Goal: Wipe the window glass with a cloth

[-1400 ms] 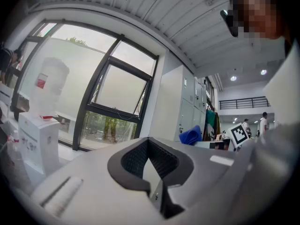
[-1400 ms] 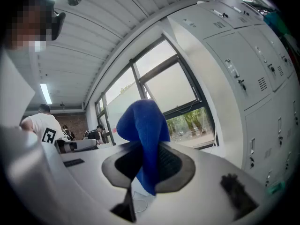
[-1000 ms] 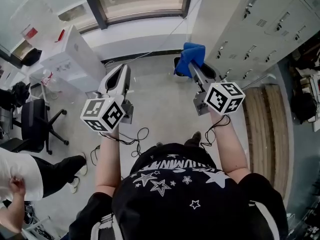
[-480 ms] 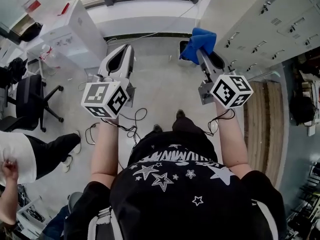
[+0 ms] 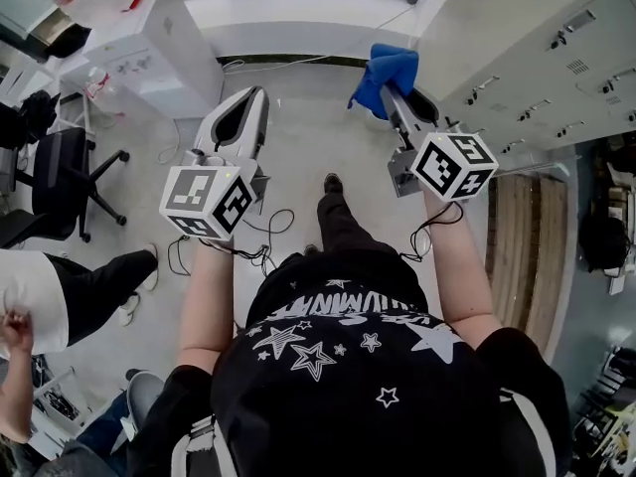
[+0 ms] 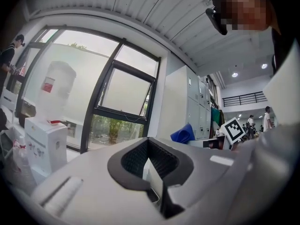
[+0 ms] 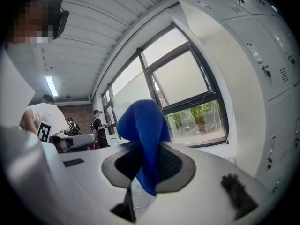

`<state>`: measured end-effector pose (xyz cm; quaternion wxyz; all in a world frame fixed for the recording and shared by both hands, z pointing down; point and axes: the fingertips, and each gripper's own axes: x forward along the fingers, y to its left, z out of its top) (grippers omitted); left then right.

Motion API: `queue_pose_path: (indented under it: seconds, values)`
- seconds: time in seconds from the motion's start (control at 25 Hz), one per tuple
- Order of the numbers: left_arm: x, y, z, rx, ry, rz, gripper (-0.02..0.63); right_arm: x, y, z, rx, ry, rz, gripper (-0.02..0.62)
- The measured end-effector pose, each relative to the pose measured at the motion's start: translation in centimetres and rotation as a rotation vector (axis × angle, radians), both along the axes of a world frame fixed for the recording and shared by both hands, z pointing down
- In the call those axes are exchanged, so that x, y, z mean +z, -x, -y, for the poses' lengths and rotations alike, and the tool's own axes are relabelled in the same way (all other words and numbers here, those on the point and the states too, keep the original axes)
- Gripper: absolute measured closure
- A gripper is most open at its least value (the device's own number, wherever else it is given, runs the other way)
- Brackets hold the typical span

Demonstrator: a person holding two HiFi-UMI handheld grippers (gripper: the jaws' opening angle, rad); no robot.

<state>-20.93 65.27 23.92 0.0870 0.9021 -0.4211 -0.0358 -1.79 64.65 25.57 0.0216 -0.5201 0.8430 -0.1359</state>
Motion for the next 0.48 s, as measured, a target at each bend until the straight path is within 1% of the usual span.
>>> queue_pose_path:
  seconds: [0.12,0.24,0.48]
  values:
    - [0.0,-0.1,2.8,-0.023,-0.002,0.014,0.598,0.1,0.2,3.3,-0.026,-0.001,0.012,0.523]
    - [0.2,-0.7,6.3,-0.035,0.015,0.019,0.598,0.2,-0.3,7.0,-0.033,0.008,0.026,0.523]
    - [0.5,-2.6,12.7,-0.049,0.042,0.03,0.598,0.1,-2.9,13.1,-0.018,0.022,0.046,0.523]
